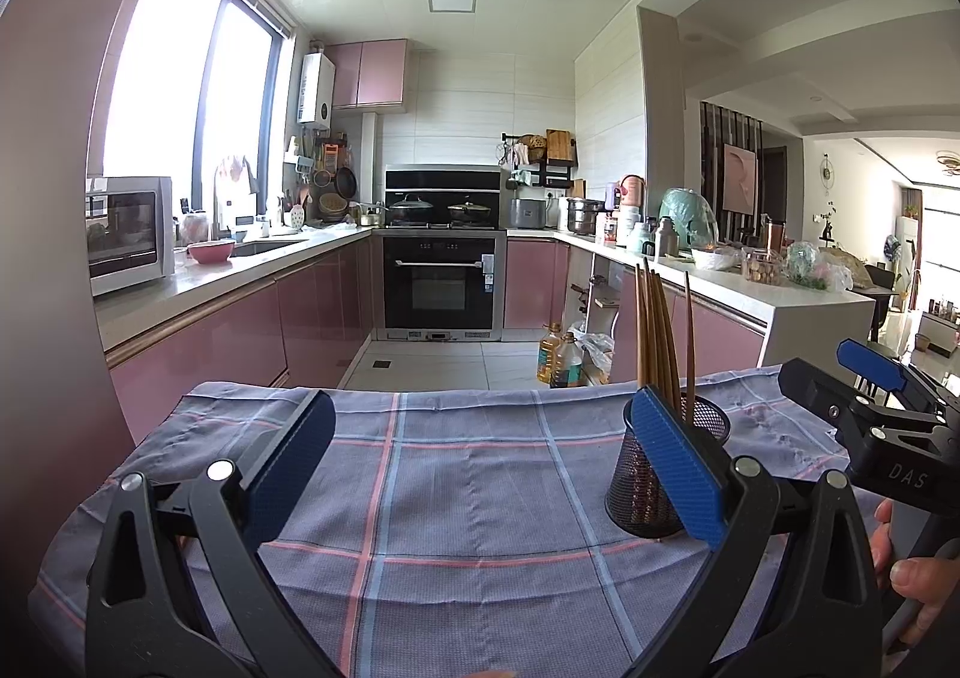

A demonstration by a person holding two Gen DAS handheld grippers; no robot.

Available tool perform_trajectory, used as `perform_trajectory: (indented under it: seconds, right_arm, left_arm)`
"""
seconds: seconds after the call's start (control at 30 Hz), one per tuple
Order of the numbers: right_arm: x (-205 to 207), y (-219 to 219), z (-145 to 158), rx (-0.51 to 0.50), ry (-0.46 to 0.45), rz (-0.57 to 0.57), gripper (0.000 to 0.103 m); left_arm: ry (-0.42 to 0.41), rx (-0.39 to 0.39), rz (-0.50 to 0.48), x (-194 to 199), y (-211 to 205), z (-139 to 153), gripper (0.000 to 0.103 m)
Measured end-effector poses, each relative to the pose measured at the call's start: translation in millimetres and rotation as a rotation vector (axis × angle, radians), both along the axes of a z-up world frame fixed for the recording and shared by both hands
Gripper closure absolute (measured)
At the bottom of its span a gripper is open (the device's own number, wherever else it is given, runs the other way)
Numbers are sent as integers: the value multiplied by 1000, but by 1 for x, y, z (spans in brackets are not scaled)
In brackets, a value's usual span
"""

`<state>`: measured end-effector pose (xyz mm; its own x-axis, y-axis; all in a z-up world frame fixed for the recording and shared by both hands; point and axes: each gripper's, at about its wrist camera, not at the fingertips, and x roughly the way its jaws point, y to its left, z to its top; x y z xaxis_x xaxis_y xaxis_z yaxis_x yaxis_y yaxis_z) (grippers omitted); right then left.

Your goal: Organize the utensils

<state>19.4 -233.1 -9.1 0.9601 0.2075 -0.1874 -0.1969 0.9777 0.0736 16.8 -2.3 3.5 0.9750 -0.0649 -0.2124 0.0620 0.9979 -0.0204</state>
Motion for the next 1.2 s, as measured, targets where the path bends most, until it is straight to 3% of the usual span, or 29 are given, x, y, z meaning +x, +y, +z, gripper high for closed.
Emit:
perform_trajectory:
  seconds: [1.2]
  right_arm:
    - [0,3,0,5,-1,-3,7]
  left_arm:
    - [2,5,-2,-2,-1,-1,6]
